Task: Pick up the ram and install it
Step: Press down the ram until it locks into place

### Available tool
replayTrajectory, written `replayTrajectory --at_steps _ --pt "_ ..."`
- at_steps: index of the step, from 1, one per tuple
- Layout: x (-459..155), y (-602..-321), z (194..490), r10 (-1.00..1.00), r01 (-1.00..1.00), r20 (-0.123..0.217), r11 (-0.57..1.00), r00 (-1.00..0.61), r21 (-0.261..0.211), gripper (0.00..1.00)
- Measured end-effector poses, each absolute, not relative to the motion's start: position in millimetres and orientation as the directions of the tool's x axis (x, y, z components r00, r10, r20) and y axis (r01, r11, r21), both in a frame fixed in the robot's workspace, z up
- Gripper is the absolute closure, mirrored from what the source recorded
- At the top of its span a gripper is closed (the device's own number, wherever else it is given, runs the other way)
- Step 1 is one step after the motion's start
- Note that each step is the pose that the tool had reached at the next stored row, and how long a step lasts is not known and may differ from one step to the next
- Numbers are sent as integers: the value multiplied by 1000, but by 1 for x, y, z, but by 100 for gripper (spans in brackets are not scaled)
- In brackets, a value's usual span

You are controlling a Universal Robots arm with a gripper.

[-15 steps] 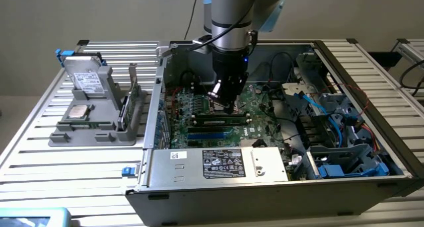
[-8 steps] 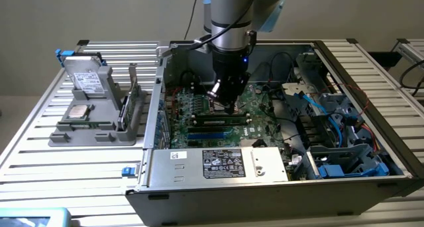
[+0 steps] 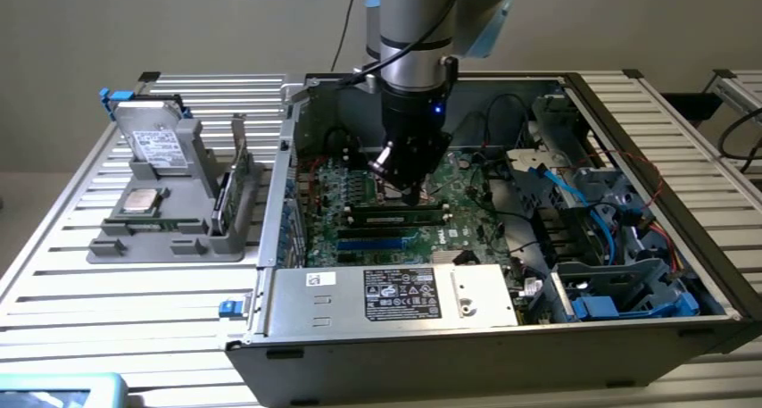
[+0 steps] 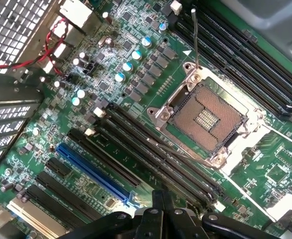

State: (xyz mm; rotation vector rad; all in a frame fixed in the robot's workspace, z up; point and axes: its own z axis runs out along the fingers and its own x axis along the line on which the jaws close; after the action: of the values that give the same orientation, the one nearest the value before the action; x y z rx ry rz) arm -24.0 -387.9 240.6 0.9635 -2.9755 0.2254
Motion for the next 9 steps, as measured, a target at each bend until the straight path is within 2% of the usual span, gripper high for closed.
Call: replayTrajectory --at_steps 9 --pt "-24 -388 241 -472 -474 50 870 -880 -135 89"
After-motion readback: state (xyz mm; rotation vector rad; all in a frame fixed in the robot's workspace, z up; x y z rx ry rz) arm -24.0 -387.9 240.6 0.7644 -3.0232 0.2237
